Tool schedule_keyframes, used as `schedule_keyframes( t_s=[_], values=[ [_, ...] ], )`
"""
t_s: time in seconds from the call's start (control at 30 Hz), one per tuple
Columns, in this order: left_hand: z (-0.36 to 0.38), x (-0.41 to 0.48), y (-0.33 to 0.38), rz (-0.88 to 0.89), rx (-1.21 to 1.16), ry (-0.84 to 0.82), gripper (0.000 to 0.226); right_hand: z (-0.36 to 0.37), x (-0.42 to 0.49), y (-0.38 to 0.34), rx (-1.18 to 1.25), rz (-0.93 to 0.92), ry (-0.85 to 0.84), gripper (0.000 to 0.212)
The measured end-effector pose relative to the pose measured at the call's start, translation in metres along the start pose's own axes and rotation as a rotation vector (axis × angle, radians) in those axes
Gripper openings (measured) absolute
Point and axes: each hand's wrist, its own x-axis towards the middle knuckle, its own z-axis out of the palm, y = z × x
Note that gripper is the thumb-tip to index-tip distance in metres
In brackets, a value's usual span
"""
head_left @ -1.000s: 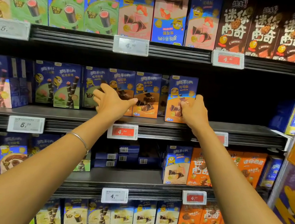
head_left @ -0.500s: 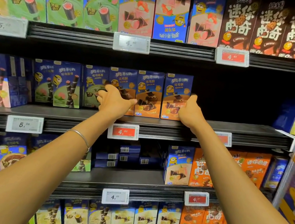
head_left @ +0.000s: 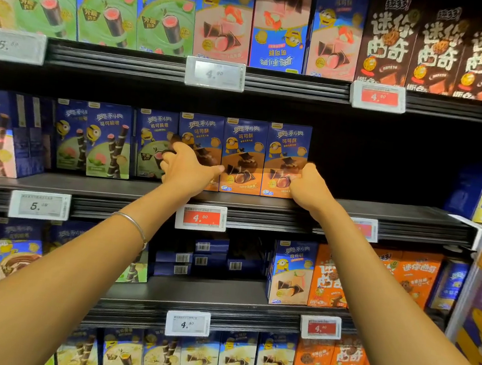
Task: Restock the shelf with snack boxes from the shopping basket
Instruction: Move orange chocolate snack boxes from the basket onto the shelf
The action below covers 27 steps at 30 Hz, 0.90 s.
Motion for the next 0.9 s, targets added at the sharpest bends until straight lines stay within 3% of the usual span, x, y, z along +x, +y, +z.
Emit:
schedule_keyframes(
  t_s=[0.33, 0.47, 0.53, 0.73, 0.9],
  values=[
    [-0.009, -0.005, 0.001, -0.034, -0.201, -0.011, 0.098, -0.003, -0.001, -0.001, 0.187, 0.036, 0.066, 0.021],
    [-0.021, -0.007, -0.002, -0.002, -0.421, -0.003, 0.091, -0.01, -0.02, -0.01, 0.372, -0.011, 0.169, 0.053],
    [-0.028, -0.015, -0.003, 0.045, -0.505, 0.016, 0.093, -0.013, -0.035, -0.015, 0.425, -0.064, 0.213, 0.057],
    [-0.054, -0.076, -0.023, 0.191, -0.789, 0.09, 0.076, -0.004, -0.113, -0.013, 0.69, -0.223, 0.247, 0.041],
    [-0.031, -0.166, -0.115, 0.367, -1.005, -0.007, 0.055, 0.044, -0.197, 0.055, 0.816, -0.199, 0.112, 0.033]
  ],
)
